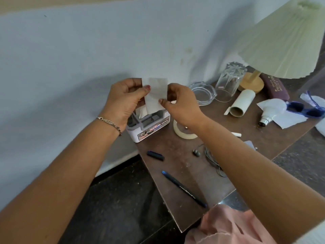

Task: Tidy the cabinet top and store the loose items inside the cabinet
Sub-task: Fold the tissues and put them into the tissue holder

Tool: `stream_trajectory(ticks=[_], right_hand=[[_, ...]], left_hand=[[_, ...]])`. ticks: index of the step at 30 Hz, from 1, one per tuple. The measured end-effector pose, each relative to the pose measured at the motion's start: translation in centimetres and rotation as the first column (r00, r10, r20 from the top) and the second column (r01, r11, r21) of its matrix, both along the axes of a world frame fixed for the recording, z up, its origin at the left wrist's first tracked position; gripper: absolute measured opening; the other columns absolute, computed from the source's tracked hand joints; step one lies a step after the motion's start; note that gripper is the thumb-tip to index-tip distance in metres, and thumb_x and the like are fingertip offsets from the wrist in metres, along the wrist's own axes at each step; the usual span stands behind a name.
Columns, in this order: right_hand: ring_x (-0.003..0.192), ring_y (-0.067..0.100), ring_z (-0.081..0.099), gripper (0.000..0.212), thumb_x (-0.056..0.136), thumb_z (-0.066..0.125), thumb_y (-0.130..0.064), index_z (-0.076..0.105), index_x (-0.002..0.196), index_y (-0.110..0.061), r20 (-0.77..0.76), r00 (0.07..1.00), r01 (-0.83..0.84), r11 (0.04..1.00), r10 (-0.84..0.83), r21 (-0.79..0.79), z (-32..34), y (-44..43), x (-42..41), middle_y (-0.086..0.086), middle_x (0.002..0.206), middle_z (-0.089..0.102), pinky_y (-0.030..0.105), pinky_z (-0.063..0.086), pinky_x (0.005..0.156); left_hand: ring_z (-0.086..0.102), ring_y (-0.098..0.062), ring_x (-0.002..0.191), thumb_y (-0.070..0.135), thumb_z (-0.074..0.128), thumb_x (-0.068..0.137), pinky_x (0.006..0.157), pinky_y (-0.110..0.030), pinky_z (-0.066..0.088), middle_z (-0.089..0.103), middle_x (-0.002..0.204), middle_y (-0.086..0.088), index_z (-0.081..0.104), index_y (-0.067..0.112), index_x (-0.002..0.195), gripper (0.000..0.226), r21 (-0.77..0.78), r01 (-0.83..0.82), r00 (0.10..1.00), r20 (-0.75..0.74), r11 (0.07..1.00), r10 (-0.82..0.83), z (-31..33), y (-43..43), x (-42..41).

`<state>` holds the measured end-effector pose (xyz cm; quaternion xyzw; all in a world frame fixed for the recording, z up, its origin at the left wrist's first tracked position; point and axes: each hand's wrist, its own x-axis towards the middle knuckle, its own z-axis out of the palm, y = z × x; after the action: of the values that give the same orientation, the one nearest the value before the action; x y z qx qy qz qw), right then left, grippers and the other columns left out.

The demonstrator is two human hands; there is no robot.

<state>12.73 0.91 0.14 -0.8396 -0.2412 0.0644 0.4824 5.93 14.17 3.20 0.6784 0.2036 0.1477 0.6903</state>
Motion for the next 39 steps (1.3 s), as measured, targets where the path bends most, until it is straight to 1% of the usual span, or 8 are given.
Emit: stream_trajectory(ticks=[4,8,13,19,22,28,34,39], right_hand=[[0.079,0.018,0.058,0.010,0.084,0.064,-0.012,0.063,0.093,-0.013,0.120,0.991,-0.048,0.988,0.066,-0.145,0.1,1.4,0.6,-0.007,0.079,0.059,0.027,0.042,0.067],[0.077,0.022,0.053,0.008,0.084,0.063,-0.012,0.056,0.086,-0.015,0.192,0.977,-0.052,0.972,0.097,-0.230,-0.5,2.3,0.5,-0.008,0.073,0.052,0.028,0.036,0.064],[0.096,0.032,0.054,0.014,0.086,0.059,-0.018,0.061,0.100,-0.013,0.275,0.952,-0.025,0.926,0.138,-0.377,-1.2,3.2,0.2,0.012,0.094,0.063,0.042,0.048,0.077],[0.106,0.030,0.053,0.033,0.081,0.061,-0.018,0.063,0.114,-0.020,0.336,0.924,0.005,0.870,0.185,-0.494,-1.4,3.8,0.6,0.010,0.096,0.064,0.036,0.040,0.082],[0.104,0.028,0.052,0.031,0.077,0.066,-0.018,0.063,0.108,-0.017,0.330,0.926,-0.005,0.882,0.182,-0.471,-1.3,3.8,0.7,0.006,0.090,0.065,0.034,0.037,0.077],[0.101,0.023,0.055,0.032,0.079,0.066,-0.010,0.061,0.110,-0.018,0.231,0.972,-0.008,0.981,0.053,-0.191,-2.2,2.9,0.2,-0.003,0.096,0.070,0.037,0.046,0.084],[0.102,0.026,0.057,0.030,0.081,0.065,-0.014,0.061,0.111,-0.017,0.264,0.960,-0.013,0.962,0.088,-0.273,-2.2,2.5,0.3,0.002,0.097,0.069,0.041,0.045,0.087],[0.107,0.028,0.052,0.032,0.079,0.066,-0.015,0.060,0.111,-0.015,0.381,0.912,0.005,0.923,0.154,-0.386,-1.7,2.7,0.4,0.005,0.093,0.066,0.035,0.036,0.084]], left_hand=[[0.067,-0.011,0.074,0.004,0.067,0.085,0.075,-0.026,0.057,0.070,0.079,0.003,0.068,0.019,0.085,0.014,0.118,-0.042,0.999,-0.017,0.992,0.045,-0.9,1.8,-0.6],[0.068,-0.010,0.073,0.003,0.070,0.082,0.076,-0.030,0.058,0.071,0.074,0.007,0.068,0.024,0.081,0.021,0.213,-0.081,0.997,-0.003,0.974,0.083,-2.0,2.8,-1.1],[0.070,-0.019,0.084,0.013,0.073,0.078,0.084,-0.041,0.058,0.073,0.089,-0.005,0.070,0.023,0.089,0.014,0.354,-0.133,0.990,0.012,0.926,0.138,-2.8,3.4,-1.3],[0.069,-0.014,0.080,0.018,0.072,0.080,0.079,-0.029,0.057,0.072,0.086,-0.001,0.070,0.022,0.092,0.013,0.541,-0.082,0.993,-0.029,0.837,0.116,-2.7,3.6,-1.4],[0.062,-0.002,0.069,0.022,0.071,0.081,0.068,-0.017,0.051,0.068,0.077,0.007,0.072,0.024,0.090,0.010,0.645,-0.055,0.990,-0.067,0.762,0.128,-2.7,3.7,-1.4],[0.062,-0.012,0.073,0.027,0.064,0.084,0.073,-0.030,0.054,0.063,0.077,0.010,0.071,0.027,0.093,0.011,0.755,-0.078,0.976,-0.074,0.651,0.204,-2.4,3.1,-1.6],[0.061,-0.012,0.072,0.028,0.064,0.084,0.072,-0.034,0.054,0.068,0.094,0.009,0.067,0.028,0.103,0.019,0.803,-0.088,0.985,-0.018,0.590,0.171,-2.6,2.6,-1.6],[0.059,-0.009,0.068,0.029,0.065,0.084,0.068,-0.034,0.054,0.067,0.089,0.010,0.065,0.028,0.095,0.011,0.802,-0.114,0.984,0.010,0.586,0.177,-2.7,2.5,-1.7]])
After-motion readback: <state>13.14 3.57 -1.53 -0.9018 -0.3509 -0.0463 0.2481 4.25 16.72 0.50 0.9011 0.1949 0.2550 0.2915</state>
